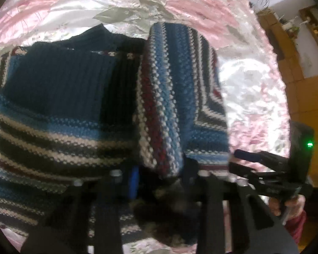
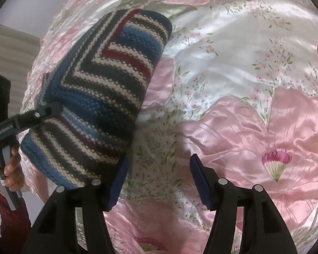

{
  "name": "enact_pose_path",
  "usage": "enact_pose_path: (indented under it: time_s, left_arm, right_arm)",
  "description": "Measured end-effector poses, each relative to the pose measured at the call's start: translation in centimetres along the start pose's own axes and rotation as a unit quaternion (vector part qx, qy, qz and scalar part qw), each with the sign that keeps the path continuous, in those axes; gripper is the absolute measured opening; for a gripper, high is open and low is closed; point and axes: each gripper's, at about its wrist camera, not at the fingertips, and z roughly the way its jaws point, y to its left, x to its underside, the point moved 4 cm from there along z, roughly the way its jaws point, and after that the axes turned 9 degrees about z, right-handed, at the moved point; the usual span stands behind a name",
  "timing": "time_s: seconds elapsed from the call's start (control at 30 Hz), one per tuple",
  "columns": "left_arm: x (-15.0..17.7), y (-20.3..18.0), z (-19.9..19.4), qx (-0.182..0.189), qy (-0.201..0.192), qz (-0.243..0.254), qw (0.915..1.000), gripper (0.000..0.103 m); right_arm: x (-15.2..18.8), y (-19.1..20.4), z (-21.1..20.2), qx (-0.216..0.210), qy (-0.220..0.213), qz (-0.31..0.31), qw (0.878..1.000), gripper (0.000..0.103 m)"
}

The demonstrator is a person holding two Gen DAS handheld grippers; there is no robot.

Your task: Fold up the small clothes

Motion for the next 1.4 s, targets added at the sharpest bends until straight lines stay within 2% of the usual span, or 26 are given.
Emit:
enact_pose_path:
  time_s: [0.17, 0.3, 0.43, 0.57, 0.67, 0.73, 0.9, 1.03, 1.17, 1.23, 1.27, 1.33, 1.4]
  left_arm:
    - [0.1, 0.1, -2.6, 0.023, -0.052, -0.015, 0.9983, 0.019]
    - [0.7, 0.6, -6.3, 0.045, -0.098, -0.016, 0.9940, 0.018]
    - [1.8, 2.2, -10.3, 0.036, -0.127, -0.009, 0.9911, 0.018]
    - [2.7, 6.1, -13.7, 0.022, -0.145, -0.029, 0.9888, 0.018]
    - [3.6, 9.7, -15.2, 0.015, -0.149, -0.059, 0.9870, 0.018]
    - [4.3, 12.5, -16.1, 0.021, -0.155, -0.090, 0.9836, 0.018]
    - [5.6, 17.8, -17.2, 0.013, -0.167, -0.131, 0.9771, 0.017]
    - [6.4, 20.7, -15.6, -0.003, -0.152, -0.146, 0.9776, 0.016]
    - [7.0, 21.5, -13.3, -0.003, -0.134, -0.152, 0.9792, 0.017]
    - [7.1, 21.0, -13.4, -0.013, -0.135, -0.139, 0.9809, 0.019]
    - [7.2, 20.7, -13.7, -0.022, -0.134, -0.132, 0.9819, 0.024]
    - [7.4, 20.1, -14.4, -0.049, -0.129, -0.117, 0.9835, 0.044]
    - [7.9, 19.4, -15.2, -0.056, -0.128, -0.103, 0.9848, 0.053]
  right_arm:
    - [0.4, 0.5, -0.8, 0.001, -0.006, -0.005, 1.000, 0.064]
    - [0.8, 1.2, -0.7, -0.004, -0.006, -0.010, 1.000, 0.064]
    - [1.3, 2.2, -0.2, -0.011, -0.001, -0.021, 1.000, 0.064]
    - [1.5, 3.4, 0.2, -0.011, 0.005, -0.041, 0.999, 0.064]
    - [1.6, 4.4, 0.5, -0.009, 0.006, -0.055, 0.998, 0.064]
    - [1.7, 4.8, 0.7, -0.009, 0.007, -0.059, 0.998, 0.064]
    - [1.7, 6.2, 1.6, -0.015, 0.011, -0.069, 0.997, 0.065]
    - [2.4, 7.6, 2.5, -0.019, 0.024, -0.081, 0.996, 0.065]
    - [2.8, 9.1, 2.7, -0.011, 0.027, -0.099, 0.995, 0.066]
    - [2.8, 9.7, 2.5, -0.010, 0.023, -0.102, 0.994, 0.069]
    - [2.7, 9.9, 2.5, -0.010, 0.021, -0.101, 0.995, 0.069]
    - [2.7, 10.2, 2.3, -0.013, 0.018, -0.097, 0.995, 0.069]
    - [2.8, 10.6, 2.3, -0.015, 0.017, -0.096, 0.995, 0.069]
